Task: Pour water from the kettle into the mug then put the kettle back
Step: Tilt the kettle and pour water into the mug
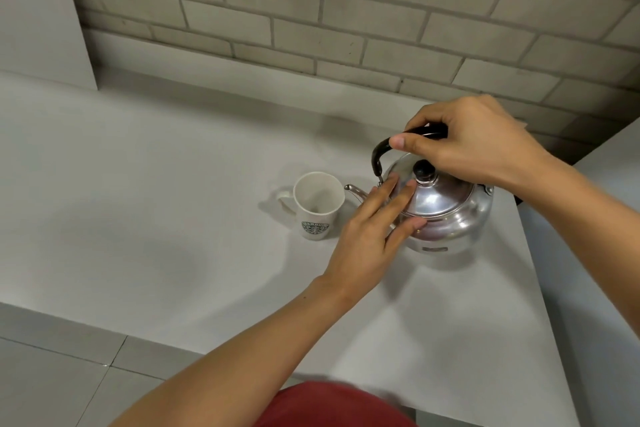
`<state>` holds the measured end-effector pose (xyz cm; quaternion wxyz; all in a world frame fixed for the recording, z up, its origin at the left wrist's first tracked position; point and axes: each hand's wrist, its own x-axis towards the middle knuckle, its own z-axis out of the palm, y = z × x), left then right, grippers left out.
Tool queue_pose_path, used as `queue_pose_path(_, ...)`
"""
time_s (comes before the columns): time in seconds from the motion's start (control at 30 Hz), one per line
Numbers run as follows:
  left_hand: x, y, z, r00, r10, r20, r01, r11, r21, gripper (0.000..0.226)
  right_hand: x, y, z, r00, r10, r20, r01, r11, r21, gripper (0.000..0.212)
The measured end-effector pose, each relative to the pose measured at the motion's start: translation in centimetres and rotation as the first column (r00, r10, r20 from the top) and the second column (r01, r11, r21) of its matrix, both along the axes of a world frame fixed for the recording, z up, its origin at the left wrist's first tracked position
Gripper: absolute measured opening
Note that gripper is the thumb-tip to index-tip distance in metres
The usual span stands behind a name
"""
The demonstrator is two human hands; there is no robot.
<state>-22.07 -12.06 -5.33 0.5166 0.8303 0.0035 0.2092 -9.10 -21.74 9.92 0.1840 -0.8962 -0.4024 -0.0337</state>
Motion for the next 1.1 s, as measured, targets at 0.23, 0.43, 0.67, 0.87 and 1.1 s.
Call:
queue_pose_path(0.23, 0.1, 0.4, -0.5, 1.0, 0.009, 0.028, -0.007, 0.996, -0.091, 0.052, -1.0, 1.8, 1.0, 0.998, 0.047, 0.038, -0.045, 0.997, -0.055, 0.04)
queue_pose_path(0.43, 0.5, 0.3, -0.8, 0.997, 0.045, 0.064, -0.037, 0.991, -0.131, 0.051, -1.4, 2.7, 2.1, 0.993, 0.093, 0.068, -0.085, 0.99, -0.113, 0.041)
queue_pose_path(0.67, 1.0, -0.3, -1.2, 0.995, 0.049, 0.082, -0.028, 0.969, -0.246, 0.051, -1.4, 3.6, 2.7, 0.989, 0.12, 0.087, -0.102, 0.977, -0.19, 0.041)
queue_pose_path(0.87, 1.4, -0.4, -0.9, 0.993, 0.054, 0.103, -0.025, 0.966, -0.259, 0.052, -1.4, 4.0, 3.2, 0.988, 0.128, 0.084, -0.109, 0.973, -0.202, 0.036)
queue_pose_path(1.1, 1.7, -0.7, -0.4, 0.991, 0.069, 0.115, -0.032, 0.955, -0.294, 0.054, -1.4, 4.6, 4.0, 0.985, 0.149, 0.09, -0.123, 0.961, -0.246, 0.039)
